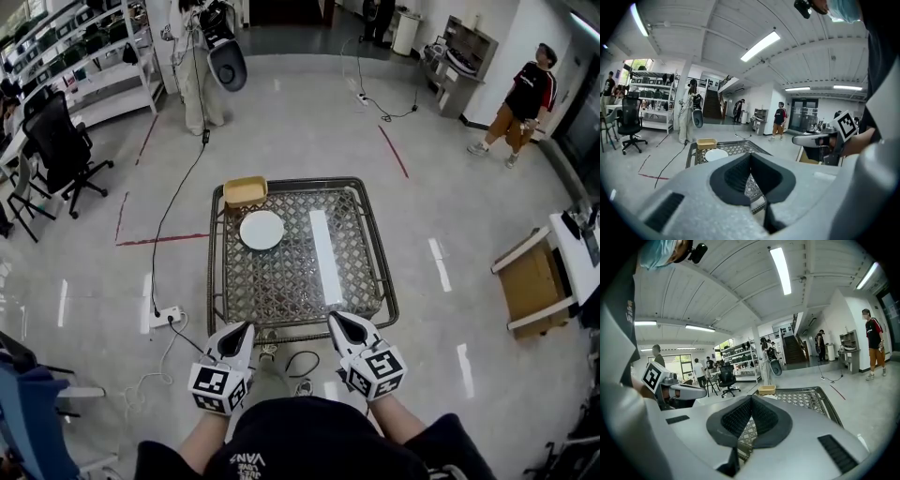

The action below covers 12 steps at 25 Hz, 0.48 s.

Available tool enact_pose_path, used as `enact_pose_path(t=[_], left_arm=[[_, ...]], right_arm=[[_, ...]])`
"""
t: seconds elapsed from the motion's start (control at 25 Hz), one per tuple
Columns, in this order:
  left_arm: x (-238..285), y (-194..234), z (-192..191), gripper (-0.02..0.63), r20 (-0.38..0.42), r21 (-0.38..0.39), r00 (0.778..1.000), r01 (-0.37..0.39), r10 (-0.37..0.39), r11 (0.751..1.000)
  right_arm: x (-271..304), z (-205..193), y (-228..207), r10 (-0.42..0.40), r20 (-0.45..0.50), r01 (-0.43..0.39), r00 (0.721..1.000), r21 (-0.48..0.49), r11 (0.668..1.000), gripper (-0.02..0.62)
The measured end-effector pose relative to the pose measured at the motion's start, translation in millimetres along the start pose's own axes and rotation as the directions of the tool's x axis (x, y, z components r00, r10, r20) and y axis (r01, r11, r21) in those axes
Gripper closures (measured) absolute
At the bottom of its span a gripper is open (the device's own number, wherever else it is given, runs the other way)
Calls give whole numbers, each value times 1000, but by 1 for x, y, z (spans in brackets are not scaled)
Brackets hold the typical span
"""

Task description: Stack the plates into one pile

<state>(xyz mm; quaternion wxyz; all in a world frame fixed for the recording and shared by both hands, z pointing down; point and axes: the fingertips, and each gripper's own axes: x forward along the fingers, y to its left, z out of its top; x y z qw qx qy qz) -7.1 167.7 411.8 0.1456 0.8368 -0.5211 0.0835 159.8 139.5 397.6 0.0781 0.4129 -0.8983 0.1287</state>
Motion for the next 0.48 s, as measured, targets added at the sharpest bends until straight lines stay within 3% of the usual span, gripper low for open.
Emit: enact_pose_path(t=[0.48], left_arm=[[-21, -11, -16, 586, -21, 4, 999, 30, -30, 1000]], right_arm=[[-15, -10, 20, 0, 7, 0, 1000, -3, 1000, 594]])
